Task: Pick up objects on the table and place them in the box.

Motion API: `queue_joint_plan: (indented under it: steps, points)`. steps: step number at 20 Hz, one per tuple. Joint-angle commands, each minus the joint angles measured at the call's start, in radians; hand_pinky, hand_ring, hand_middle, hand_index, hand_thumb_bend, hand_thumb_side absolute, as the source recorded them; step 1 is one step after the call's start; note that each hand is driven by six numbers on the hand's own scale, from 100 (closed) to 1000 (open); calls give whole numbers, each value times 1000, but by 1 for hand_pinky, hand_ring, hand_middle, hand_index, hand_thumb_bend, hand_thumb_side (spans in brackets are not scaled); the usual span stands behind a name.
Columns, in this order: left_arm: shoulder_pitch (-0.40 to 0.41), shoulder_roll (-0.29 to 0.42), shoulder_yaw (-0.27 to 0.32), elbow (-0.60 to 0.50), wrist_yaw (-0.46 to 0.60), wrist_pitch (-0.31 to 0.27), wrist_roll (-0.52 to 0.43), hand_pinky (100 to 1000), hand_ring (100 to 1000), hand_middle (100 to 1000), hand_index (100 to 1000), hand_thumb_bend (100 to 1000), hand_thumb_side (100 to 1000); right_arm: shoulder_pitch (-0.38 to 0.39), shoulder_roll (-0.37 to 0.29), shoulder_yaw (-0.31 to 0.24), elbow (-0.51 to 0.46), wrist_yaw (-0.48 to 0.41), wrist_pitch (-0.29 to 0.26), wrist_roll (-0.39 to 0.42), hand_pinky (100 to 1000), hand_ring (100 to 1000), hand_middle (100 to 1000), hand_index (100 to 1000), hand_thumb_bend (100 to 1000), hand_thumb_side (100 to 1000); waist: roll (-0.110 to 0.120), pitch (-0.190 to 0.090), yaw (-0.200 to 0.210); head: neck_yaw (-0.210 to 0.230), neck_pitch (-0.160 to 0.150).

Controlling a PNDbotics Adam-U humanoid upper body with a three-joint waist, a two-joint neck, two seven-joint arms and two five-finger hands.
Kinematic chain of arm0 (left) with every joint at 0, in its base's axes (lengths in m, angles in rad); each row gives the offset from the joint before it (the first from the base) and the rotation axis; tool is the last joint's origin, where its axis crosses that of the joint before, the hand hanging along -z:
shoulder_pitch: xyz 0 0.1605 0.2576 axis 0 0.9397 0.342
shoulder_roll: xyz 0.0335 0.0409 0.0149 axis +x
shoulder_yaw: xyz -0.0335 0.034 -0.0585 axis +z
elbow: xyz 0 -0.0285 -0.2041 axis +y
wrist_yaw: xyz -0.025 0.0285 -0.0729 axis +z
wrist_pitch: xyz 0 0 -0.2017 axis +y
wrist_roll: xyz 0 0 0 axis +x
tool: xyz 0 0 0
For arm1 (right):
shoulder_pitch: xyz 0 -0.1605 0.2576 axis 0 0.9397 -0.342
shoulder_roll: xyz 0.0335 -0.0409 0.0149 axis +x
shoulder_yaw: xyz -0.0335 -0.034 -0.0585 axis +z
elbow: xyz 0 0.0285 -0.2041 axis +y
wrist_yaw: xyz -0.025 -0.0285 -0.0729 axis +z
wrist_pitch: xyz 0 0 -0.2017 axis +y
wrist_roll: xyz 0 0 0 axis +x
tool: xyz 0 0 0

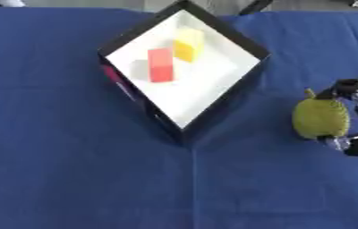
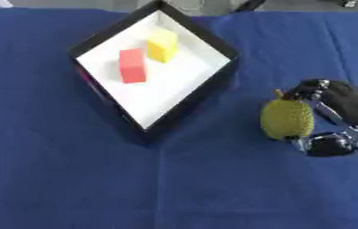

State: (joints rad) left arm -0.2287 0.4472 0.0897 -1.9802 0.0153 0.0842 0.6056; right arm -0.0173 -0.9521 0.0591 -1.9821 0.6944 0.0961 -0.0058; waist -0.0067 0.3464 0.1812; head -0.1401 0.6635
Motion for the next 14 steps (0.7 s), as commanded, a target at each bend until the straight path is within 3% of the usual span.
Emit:
queue_joint_plan:
  steps: [1, 2, 6, 13, 14]
  points:
    - [-7, 13, 6, -19, 4, -1, 3, 752, 777, 772, 879, 290, 738, -4, -15, -3, -18, 24, -4, -43, 760, 691, 590, 723, 412, 100, 5, 1, 1, -2, -16]
    - [-6, 12, 6, -18, 4, -1, 4, 750, 774, 763, 874, 281, 746, -8, -16, 0, -18, 24, -6, -49, 711, 623, 508, 623, 290, 100, 4, 0, 3, -5, -15]
    - [-2, 9, 8, -17, 6, -2, 8, 749, 774, 760, 876, 275, 754, -21, -24, 8, -18, 3, -58, -103, 691, 598, 439, 531, 225, 100, 0, -3, 4, -8, -13]
    - [0, 12, 8, -17, 6, -1, 8, 749, 773, 756, 875, 276, 754, -35, -40, -13, -18, -53, -137, -197, 689, 594, 433, 532, 208, 100, -3, -10, 2, -8, -13]
    - [0, 13, 8, -17, 5, -1, 8, 749, 773, 756, 875, 275, 753, -41, -45, -19, -18, -63, -148, -208, 689, 594, 431, 531, 157, 100, -4, -12, 2, -8, -13]
